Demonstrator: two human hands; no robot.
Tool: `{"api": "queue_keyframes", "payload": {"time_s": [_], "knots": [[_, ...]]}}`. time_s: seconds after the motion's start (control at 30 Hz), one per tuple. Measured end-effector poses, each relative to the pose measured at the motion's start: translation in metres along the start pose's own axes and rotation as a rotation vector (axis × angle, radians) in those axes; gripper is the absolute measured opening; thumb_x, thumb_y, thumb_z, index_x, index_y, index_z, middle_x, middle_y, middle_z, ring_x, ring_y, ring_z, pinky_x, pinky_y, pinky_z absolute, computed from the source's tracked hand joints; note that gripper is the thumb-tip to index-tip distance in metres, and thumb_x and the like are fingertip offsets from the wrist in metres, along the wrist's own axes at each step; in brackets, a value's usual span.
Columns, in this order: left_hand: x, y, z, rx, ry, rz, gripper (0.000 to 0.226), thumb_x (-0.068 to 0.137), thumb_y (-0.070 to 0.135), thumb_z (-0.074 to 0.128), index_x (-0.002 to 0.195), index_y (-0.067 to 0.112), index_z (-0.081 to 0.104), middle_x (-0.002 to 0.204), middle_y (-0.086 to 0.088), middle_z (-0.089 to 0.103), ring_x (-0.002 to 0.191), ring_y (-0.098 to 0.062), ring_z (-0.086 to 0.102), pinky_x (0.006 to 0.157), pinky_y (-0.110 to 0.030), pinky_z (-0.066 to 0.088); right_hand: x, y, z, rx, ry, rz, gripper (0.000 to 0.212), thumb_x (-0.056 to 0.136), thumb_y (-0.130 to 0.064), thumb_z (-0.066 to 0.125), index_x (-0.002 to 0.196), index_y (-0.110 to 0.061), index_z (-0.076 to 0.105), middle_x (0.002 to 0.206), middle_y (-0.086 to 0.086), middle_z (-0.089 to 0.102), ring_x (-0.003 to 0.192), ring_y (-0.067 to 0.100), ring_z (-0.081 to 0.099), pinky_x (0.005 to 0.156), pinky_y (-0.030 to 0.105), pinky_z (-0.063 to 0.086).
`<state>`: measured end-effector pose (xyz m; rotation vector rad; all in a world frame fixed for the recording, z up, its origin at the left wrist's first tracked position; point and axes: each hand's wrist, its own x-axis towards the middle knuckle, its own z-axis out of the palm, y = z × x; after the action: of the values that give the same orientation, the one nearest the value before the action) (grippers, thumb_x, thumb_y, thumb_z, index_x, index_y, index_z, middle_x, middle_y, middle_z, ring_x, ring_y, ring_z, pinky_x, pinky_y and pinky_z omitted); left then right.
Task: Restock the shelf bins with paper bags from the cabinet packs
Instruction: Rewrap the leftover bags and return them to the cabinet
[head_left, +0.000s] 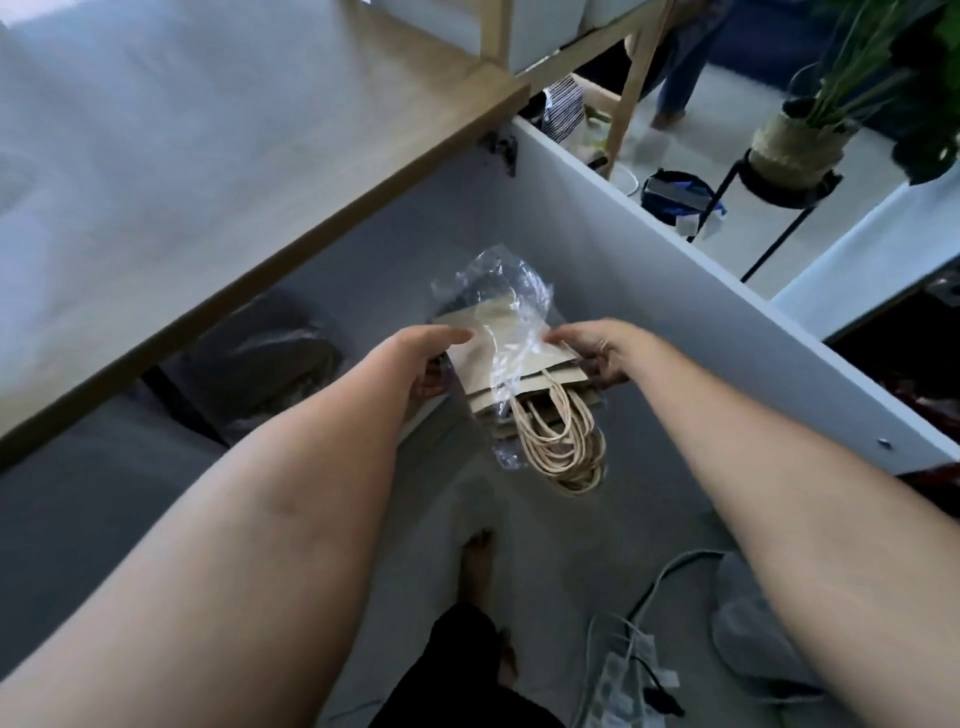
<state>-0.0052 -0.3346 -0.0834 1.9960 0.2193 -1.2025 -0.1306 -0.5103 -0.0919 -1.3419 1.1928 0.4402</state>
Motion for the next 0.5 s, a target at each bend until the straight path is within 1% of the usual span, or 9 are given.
{"api": "queue_keyframes", "payload": {"time_s": [0.07,0.1,0.13,0.17,0.23,0.3,0.4,0.43,0.5], "knots": [[0.015,-0.005,-0.004,-0.044,0.002,-0.032,0.047,0.079,0.04,0.075,0.106,0.01,0.051,0.083,-0.007,0.054,0.068,-0.02,0.055,0.054,-0.031,0.049,0.019,-0.005,0.008,-0.006,-0.014,0.014,0.024,0.083,-0.034,0.069,0.076,-0.014,0.056,0.054,0.001,0.062,0.045,0.012,0.06,0.052,0.025,0.054],[0.026,-0.005,-0.008,-0.077,-0.002,-0.053,0.049,0.077,0.041,0.076,0.107,0.01,0.053,0.085,-0.008,0.056,0.069,-0.02,0.057,0.059,-0.031,0.052,0.03,-0.011,0.012,-0.003,-0.023,0.015,0.024,0.082,-0.034,0.07,0.079,-0.014,0.057,0.067,0.002,0.063,0.056,0.014,0.06,0.057,0.028,0.055],[0.036,-0.004,-0.011,-0.104,-0.004,-0.075,0.051,0.076,0.043,0.076,0.108,0.01,0.056,0.086,-0.007,0.058,0.071,-0.021,0.059,0.067,-0.031,0.054,0.037,-0.018,0.015,0.005,-0.029,0.018,0.024,0.082,-0.034,0.07,0.08,-0.014,0.057,0.074,0.003,0.06,0.062,0.014,0.058,0.058,0.028,0.055],[0.044,-0.003,-0.014,-0.133,0.002,-0.084,0.05,0.075,0.045,0.076,0.107,0.01,0.057,0.087,-0.007,0.059,0.072,-0.021,0.059,0.076,-0.032,0.055,0.044,-0.024,0.019,0.008,-0.032,0.012,0.024,0.083,-0.034,0.069,0.079,-0.013,0.056,0.076,0.003,0.058,0.063,0.014,0.056,0.054,0.026,0.055],[0.065,0.004,-0.021,-0.207,0.019,-0.087,0.042,0.079,0.042,0.074,0.104,0.013,0.057,0.086,-0.006,0.056,0.076,-0.021,0.057,0.08,-0.032,0.053,0.059,-0.041,0.027,-0.001,-0.038,-0.01,0.027,0.088,-0.036,0.064,0.076,-0.014,0.054,0.072,0.003,0.056,0.061,0.014,0.054,0.045,0.023,0.052],[0.084,0.013,-0.028,-0.28,0.014,-0.092,0.036,0.081,0.037,0.073,0.104,0.014,0.058,0.087,-0.007,0.056,0.08,-0.022,0.056,0.078,-0.033,0.053,0.074,-0.059,0.033,-0.004,-0.067,-0.029,0.028,0.09,-0.04,0.06,0.078,-0.015,0.055,0.072,0.003,0.057,0.06,0.016,0.056,0.048,0.026,0.05],[0.107,0.028,-0.039,-0.39,0.027,-0.084,0.022,0.085,0.032,0.071,0.094,0.015,0.058,0.089,-0.007,0.057,0.076,-0.021,0.055,0.06,-0.032,0.051,0.105,-0.085,0.042,0.051,-0.118,-0.132,0.024,0.093,-0.037,0.057,0.08,-0.016,0.057,0.072,0.004,0.059,0.056,0.016,0.058,0.04,0.017,0.047],[0.121,0.034,-0.043,-0.428,0.034,-0.088,0.02,0.086,0.031,0.07,0.093,0.016,0.058,0.091,-0.006,0.057,0.077,-0.021,0.055,0.058,-0.032,0.049,0.121,-0.095,0.044,0.092,-0.111,-0.167,0.022,0.093,-0.035,0.057,0.081,-0.017,0.058,0.07,0.003,0.061,0.052,0.015,0.06,0.038,0.015,0.046],[0.138,0.042,-0.049,-0.487,0.05,-0.069,0.022,0.086,0.03,0.069,0.1,0.016,0.059,0.097,-0.006,0.057,0.082,-0.021,0.055,0.058,-0.033,0.049,0.14,-0.109,0.049,0.145,-0.1,-0.207,0.021,0.094,-0.035,0.057,0.081,-0.017,0.058,0.055,-0.002,0.065,0.039,0.008,0.06,0.036,0.014,0.044]]}}
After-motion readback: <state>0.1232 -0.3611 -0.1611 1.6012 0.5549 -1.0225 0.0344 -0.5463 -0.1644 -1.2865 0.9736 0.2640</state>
